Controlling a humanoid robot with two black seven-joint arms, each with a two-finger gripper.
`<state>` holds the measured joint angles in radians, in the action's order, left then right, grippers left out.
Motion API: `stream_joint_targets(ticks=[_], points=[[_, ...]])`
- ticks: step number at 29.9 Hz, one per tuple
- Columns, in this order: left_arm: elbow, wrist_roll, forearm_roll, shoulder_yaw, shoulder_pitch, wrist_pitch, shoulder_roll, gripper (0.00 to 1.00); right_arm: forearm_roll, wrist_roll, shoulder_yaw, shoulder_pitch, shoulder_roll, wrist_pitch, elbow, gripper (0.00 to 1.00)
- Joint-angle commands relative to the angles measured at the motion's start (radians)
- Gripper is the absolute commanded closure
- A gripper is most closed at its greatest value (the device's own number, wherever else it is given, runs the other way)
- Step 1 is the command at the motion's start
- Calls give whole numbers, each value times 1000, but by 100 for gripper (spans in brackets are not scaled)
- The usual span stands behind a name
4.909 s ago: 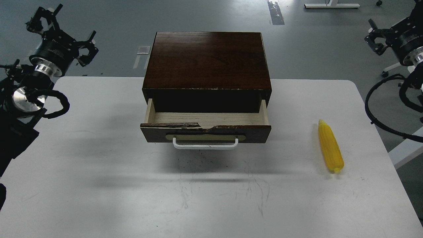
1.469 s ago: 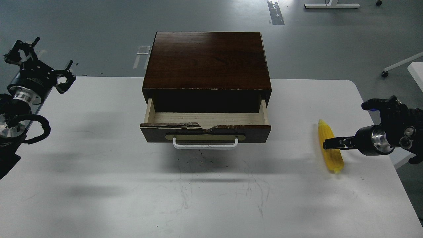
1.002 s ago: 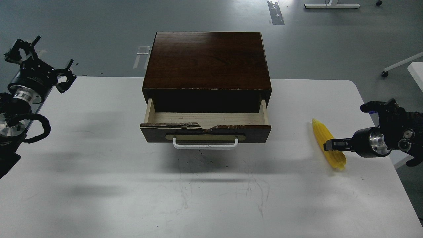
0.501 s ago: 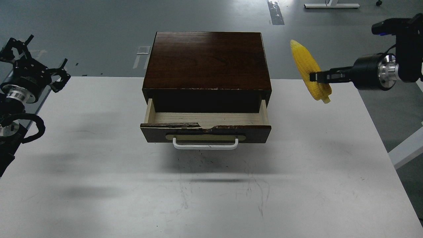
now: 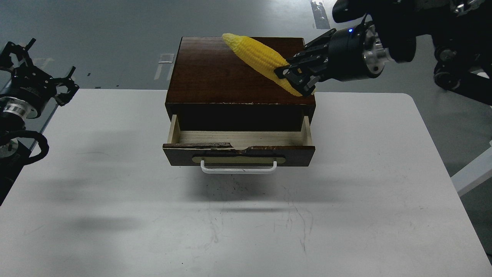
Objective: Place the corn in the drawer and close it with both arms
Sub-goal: 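Lift the corn cob with the right gripper and carry it over the drawer, then lower the corn into the open drawer and open the right gripper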
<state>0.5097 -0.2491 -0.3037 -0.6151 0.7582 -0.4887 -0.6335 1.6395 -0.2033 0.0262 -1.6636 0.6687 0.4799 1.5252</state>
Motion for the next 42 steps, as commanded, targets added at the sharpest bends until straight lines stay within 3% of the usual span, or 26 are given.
stream_joint_targets(ticks=[1,5,21,26,27,32,42], points=[[0,-1,0,-2,0,0,-11,2,106,-2,14,19,-37,2,4,88],[0,-1,0,-2,3,0,-17,2,267,-5,57,47,-96,0,9,88],[-2,-2,-3,-3,3,0,-31,2,385,-5,127,119,-147,-3,12,86],[-2,-1,-2,-5,6,0,-28,2,385,-5,126,125,-149,-10,9,74],[-2,-1,-2,-5,6,0,-28,2,385,-4,124,127,-152,-10,4,68],[-10,-1,-3,-3,4,0,-31,2,382,-5,124,125,-178,-12,-17,52],[-17,-2,-3,-3,6,0,-51,2,370,-4,120,119,-204,-15,-22,38]])
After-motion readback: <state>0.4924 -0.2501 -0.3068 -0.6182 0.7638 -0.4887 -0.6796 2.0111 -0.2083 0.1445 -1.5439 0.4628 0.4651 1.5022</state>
